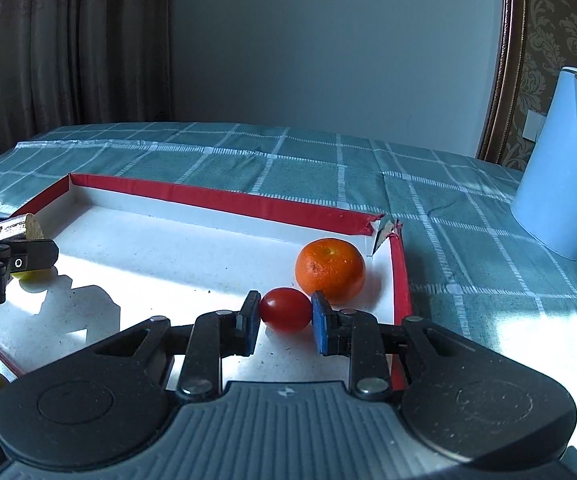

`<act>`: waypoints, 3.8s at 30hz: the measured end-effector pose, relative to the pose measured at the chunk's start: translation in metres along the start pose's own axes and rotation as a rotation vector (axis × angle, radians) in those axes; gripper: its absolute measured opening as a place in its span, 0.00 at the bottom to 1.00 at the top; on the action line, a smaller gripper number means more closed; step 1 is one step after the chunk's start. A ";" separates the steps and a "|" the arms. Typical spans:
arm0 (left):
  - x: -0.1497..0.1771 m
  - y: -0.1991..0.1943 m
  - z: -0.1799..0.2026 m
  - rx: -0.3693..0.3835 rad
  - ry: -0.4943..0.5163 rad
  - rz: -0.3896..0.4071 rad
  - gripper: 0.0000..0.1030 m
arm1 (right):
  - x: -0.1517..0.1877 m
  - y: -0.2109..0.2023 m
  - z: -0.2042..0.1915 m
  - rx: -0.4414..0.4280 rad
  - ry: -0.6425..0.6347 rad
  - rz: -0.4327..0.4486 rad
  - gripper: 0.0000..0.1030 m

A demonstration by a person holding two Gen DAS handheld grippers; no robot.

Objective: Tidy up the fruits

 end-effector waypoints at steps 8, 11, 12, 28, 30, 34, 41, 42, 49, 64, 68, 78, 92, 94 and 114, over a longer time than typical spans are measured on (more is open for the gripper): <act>0.004 0.005 0.011 -0.040 0.061 0.017 0.42 | -0.001 0.005 0.000 -0.003 0.016 -0.010 0.26; 0.005 0.004 0.010 -0.034 0.049 0.027 0.58 | -0.001 0.004 0.001 -0.008 0.023 -0.013 0.26; 0.006 0.003 0.009 -0.040 0.044 0.035 0.66 | -0.001 0.004 0.002 -0.009 0.025 -0.012 0.28; 0.040 -0.063 -0.015 -0.043 -0.037 0.112 0.87 | 0.011 -0.045 0.035 -0.014 0.203 0.146 0.69; 0.049 -0.077 -0.018 -0.009 -0.043 0.117 0.89 | 0.013 -0.049 0.036 0.000 0.198 0.150 0.69; 0.067 -0.097 -0.015 0.052 -0.015 0.111 0.89 | 0.022 -0.059 0.035 0.011 0.180 0.153 0.69; 0.082 -0.107 0.005 0.110 0.082 0.083 0.87 | 0.039 -0.078 0.037 -0.013 0.225 0.169 0.73; 0.082 -0.106 0.005 0.117 0.083 0.075 0.85 | 0.040 -0.080 0.038 -0.014 0.233 0.175 0.73; 0.087 -0.098 0.020 0.127 0.166 0.017 0.83 | 0.043 -0.084 0.041 -0.027 0.270 0.177 0.74; 0.088 -0.091 0.026 0.155 0.130 -0.045 0.56 | 0.045 -0.088 0.022 -0.011 0.170 0.185 0.74; 0.089 -0.095 0.030 0.193 0.137 -0.041 0.35 | 0.045 -0.086 0.021 0.003 0.158 0.174 0.74; 0.089 -0.095 0.035 0.218 0.166 -0.034 0.23 | 0.047 -0.086 0.019 0.020 0.134 0.182 0.74; 0.090 -0.098 0.026 0.167 0.138 -0.020 0.22 | 0.056 -0.095 0.022 0.007 0.137 0.164 0.74; 0.089 -0.098 0.023 0.160 0.124 -0.018 0.22 | 0.060 -0.096 0.024 -0.004 0.138 0.150 0.74; 0.090 -0.097 0.023 0.156 0.134 -0.022 0.22 | 0.073 -0.108 0.000 -0.124 0.028 0.105 0.75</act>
Point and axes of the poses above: each gripper's, at about its wrist camera, not at the fingertips, and y roughly the way its jaws point, z to its right, x to its underside, the point moved 1 cm from there along y, roughly the way its jaws point, and after that the axes turned 3 degrees about y, right-handed, at the moved point
